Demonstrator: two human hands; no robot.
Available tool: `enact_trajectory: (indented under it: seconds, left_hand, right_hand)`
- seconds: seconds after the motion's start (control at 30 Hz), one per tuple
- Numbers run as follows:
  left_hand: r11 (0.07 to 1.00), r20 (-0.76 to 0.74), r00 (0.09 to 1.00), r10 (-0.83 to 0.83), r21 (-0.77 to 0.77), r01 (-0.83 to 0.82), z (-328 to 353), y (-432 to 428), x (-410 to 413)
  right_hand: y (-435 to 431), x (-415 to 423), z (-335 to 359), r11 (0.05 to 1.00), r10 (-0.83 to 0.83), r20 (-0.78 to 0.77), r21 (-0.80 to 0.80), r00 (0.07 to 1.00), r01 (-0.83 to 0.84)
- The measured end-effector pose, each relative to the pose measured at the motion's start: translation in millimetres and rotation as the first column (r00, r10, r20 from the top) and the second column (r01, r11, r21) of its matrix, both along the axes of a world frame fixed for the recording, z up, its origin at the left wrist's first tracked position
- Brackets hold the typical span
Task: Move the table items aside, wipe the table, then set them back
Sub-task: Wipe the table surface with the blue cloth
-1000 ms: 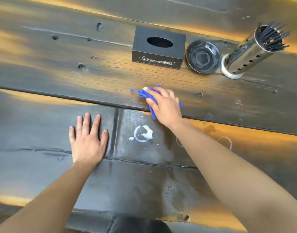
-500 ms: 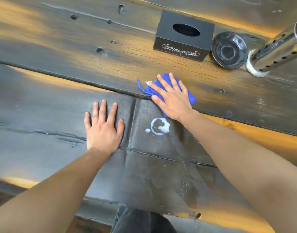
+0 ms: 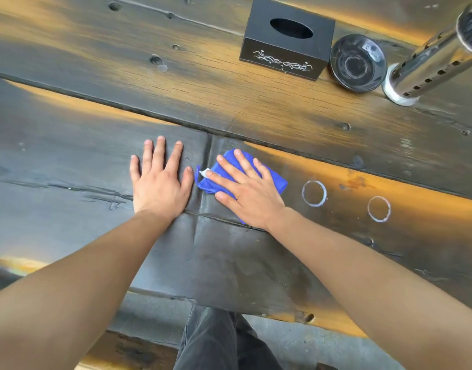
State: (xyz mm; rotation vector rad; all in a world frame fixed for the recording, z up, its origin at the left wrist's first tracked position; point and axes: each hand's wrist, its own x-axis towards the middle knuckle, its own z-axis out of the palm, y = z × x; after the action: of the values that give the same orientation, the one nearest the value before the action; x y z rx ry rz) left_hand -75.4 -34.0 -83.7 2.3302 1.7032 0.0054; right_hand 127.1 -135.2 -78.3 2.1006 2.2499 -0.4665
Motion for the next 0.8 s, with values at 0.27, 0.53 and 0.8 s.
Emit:
enact_trajectory:
  seconds: [0.27,0.53,0.8]
  left_hand:
    - [1.0,0.021,1.0,0.001,0.012,-0.002,-1,-1,0]
    - [1.0,0.01,1.0,-0.007,0.023,0.006,-4,-1,-1]
    - [1.0,0.152,0.988,0.018,-0.028,-0.014,8,-30,21]
  right_hand:
    - [-60,-33,-1,0.998,0.042,-0.042,0.053,0.998,-0.04]
    - [-114,-62,-11,0.978,-0.012,-0.222,0.2,0.975,0.058]
    - [-136,-42,40,0.805,-0.526,-0.826,-0.409,0.2,0.43]
